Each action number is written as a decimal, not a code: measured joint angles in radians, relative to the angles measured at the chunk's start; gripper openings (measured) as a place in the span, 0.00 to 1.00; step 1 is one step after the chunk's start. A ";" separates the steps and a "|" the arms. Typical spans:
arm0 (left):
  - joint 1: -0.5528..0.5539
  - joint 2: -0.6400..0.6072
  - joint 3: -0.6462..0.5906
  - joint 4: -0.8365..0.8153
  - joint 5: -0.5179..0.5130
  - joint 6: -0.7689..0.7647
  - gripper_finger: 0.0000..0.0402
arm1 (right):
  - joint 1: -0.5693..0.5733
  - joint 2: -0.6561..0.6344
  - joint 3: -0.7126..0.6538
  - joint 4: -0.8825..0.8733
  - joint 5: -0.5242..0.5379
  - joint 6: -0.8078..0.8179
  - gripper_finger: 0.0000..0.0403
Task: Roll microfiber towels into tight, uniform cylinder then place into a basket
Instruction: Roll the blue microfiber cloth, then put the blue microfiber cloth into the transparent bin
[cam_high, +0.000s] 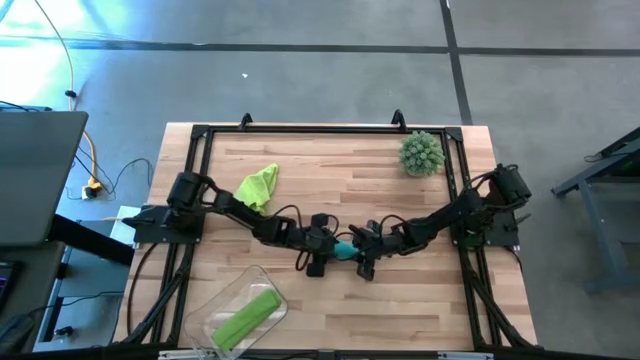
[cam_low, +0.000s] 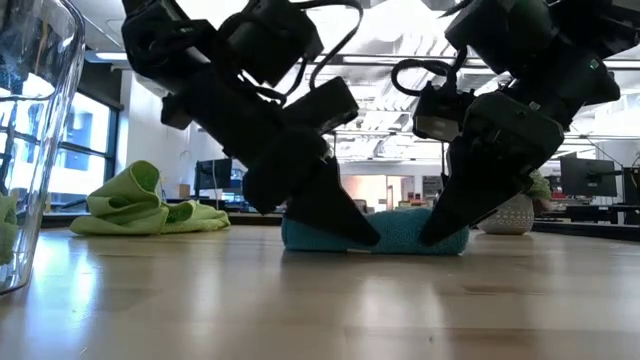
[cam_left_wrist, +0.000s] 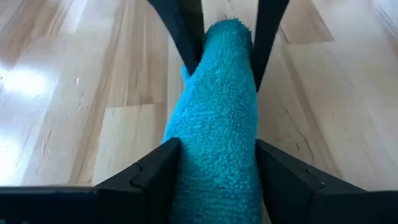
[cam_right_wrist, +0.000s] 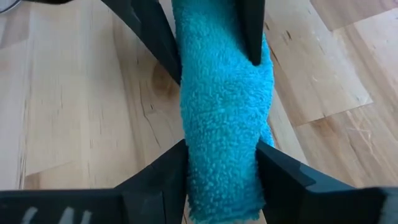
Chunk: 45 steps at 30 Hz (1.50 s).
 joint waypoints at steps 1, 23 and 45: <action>0.000 0.003 0.000 0.001 -0.010 -0.011 0.46 | 0.000 -0.002 0.000 0.000 0.001 0.000 0.38; 0.001 -0.021 -0.002 -0.088 -0.042 -0.134 0.06 | 0.003 -0.459 -0.005 -0.521 0.025 -0.197 0.38; -0.141 -0.466 0.000 -0.422 -0.001 -0.214 0.06 | 0.000 -0.877 -0.345 -0.266 0.197 -0.336 0.38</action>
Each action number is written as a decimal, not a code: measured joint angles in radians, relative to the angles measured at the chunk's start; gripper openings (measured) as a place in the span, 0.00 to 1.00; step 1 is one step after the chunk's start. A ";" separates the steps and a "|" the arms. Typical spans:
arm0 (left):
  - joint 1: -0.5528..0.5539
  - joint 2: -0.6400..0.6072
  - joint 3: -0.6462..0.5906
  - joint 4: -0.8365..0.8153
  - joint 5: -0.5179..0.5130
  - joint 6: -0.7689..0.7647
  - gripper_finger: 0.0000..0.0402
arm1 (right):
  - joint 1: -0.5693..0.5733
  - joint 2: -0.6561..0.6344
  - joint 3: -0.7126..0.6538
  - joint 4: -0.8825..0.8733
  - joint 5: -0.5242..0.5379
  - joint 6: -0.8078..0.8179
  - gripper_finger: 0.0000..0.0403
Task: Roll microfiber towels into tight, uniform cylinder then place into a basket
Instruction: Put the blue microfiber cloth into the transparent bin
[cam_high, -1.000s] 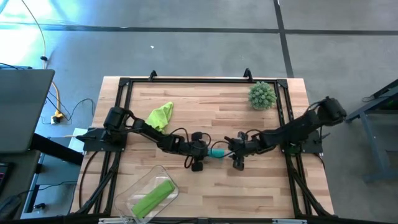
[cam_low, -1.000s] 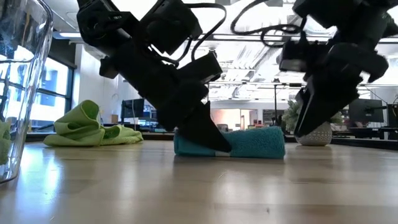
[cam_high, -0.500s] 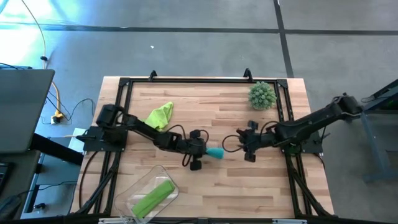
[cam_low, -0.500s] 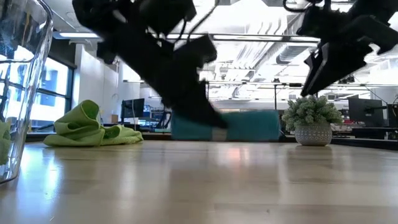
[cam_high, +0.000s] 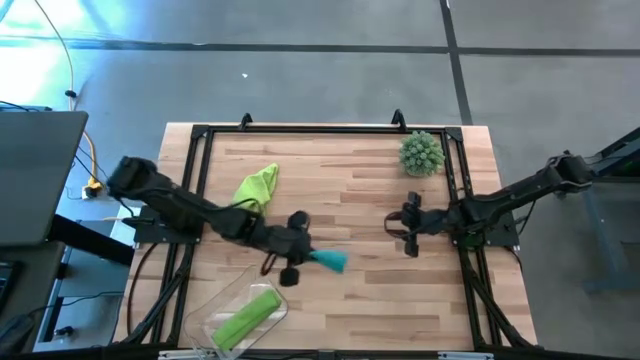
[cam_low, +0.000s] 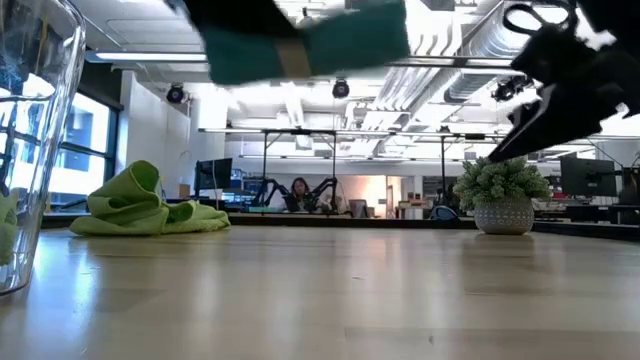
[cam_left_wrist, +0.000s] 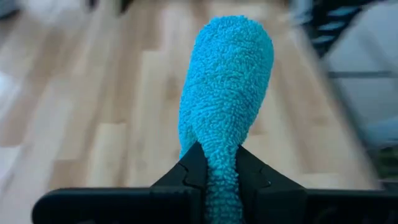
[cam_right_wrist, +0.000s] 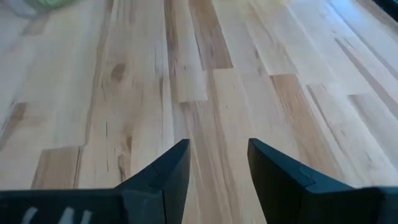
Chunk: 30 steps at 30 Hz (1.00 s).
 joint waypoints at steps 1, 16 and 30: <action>-0.018 -0.024 0.003 -0.023 0.017 -0.013 0.06 | 0.000 -0.008 -0.030 0.046 0.001 0.000 0.38; -0.329 -0.227 -0.001 -0.385 -0.071 -0.735 0.06 | -0.001 -0.092 -0.245 0.367 0.002 0.074 0.38; -0.627 -0.222 0.000 -0.628 -0.178 -1.496 0.06 | -0.002 -0.105 -0.241 0.276 -0.013 0.090 0.38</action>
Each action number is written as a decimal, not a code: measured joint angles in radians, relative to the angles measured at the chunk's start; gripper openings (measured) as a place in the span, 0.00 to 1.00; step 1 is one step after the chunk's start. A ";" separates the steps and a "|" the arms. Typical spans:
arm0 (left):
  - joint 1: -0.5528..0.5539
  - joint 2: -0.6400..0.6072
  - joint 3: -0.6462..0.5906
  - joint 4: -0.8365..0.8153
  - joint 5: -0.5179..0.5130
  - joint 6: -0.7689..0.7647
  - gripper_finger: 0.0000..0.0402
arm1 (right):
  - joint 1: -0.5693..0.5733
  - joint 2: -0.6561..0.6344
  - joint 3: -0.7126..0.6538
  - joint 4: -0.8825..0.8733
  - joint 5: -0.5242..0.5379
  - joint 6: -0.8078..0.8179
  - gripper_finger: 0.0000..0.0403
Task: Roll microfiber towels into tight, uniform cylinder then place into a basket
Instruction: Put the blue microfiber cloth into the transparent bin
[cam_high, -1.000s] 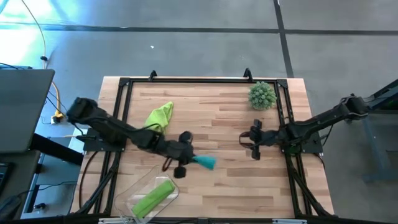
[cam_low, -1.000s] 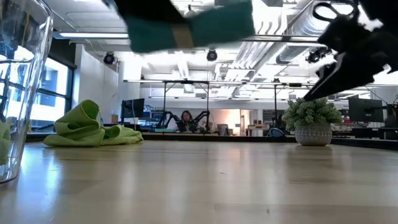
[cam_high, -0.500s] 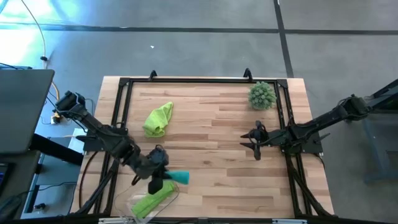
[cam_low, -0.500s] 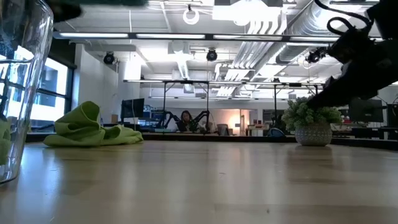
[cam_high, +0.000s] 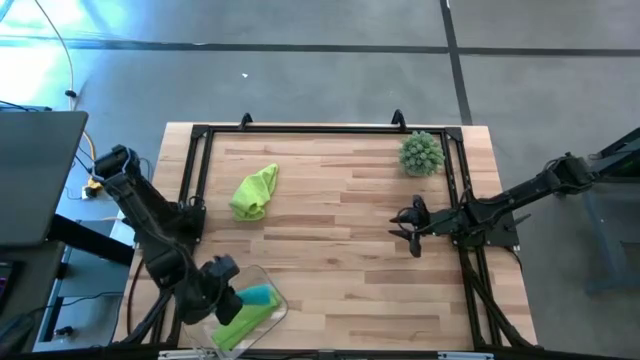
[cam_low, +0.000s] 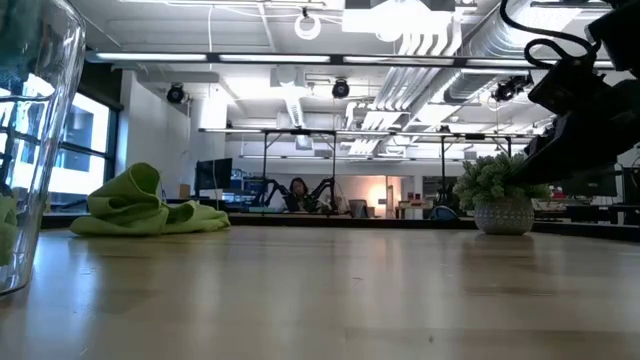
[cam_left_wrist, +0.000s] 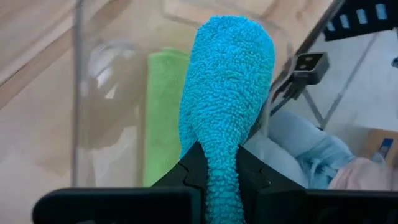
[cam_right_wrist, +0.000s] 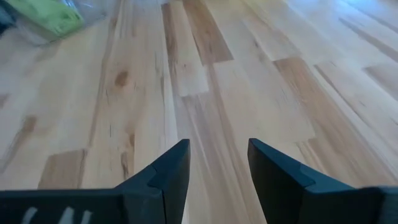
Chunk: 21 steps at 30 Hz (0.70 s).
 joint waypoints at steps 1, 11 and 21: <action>-0.014 0.000 0.000 -0.014 -0.007 -0.020 0.06 | 0.000 -0.004 0.000 -0.017 0.000 0.004 0.38; -0.046 0.080 0.000 -0.070 -0.093 -0.136 0.06 | 0.000 -0.001 0.000 -0.041 0.000 0.002 0.38; -0.051 0.307 0.144 -0.294 -0.107 -0.094 0.05 | 0.000 -0.001 0.000 -0.051 -0.001 0.000 0.38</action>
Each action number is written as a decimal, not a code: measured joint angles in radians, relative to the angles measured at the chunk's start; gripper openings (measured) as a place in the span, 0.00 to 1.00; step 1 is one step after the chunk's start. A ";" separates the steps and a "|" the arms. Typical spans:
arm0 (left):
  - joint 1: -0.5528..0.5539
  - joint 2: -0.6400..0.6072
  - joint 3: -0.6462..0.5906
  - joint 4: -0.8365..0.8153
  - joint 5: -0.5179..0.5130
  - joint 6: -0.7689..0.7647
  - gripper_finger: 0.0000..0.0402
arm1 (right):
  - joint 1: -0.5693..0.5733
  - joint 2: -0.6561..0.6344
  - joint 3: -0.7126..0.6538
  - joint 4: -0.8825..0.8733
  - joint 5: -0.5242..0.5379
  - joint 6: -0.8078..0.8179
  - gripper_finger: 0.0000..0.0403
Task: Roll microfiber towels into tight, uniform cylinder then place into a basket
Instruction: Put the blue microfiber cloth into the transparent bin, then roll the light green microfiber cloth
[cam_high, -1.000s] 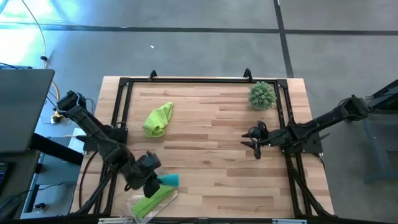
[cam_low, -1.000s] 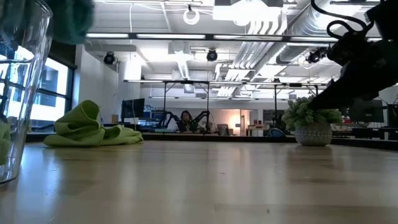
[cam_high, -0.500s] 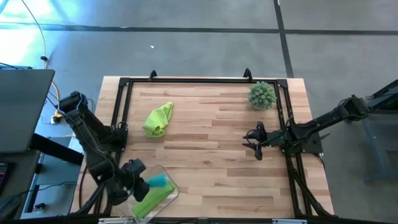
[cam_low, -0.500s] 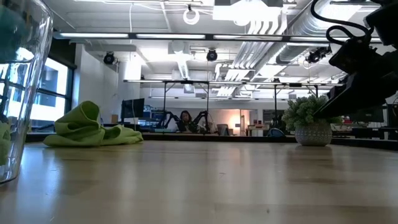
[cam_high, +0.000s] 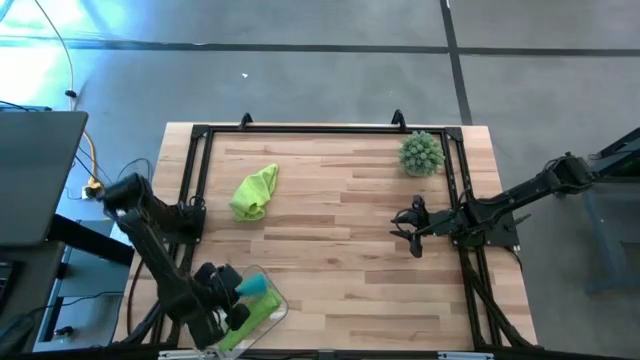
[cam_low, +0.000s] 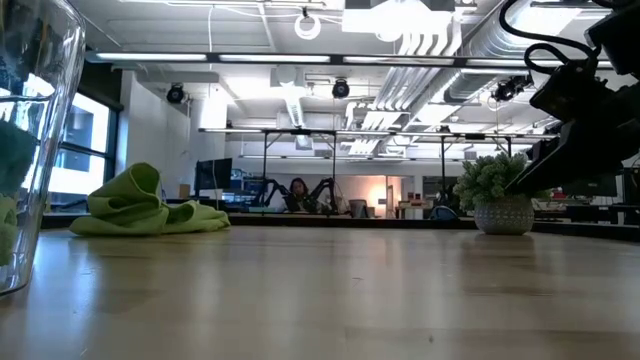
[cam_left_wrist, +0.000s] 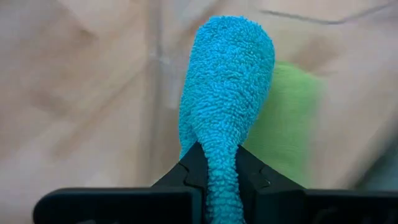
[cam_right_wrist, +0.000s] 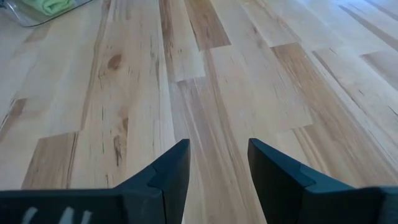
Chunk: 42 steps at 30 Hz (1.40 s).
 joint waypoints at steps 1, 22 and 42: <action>0.000 0.033 0.026 -0.052 0.002 0.008 0.05 | 0.000 0.000 0.000 0.000 0.000 0.000 0.38; 0.031 0.278 0.225 -0.209 0.196 0.151 0.35 | 0.000 0.000 0.000 -0.007 -0.001 0.000 0.38; 0.324 0.119 0.402 -0.578 0.061 0.449 0.54 | 0.000 0.000 0.000 -0.021 -0.001 0.000 0.38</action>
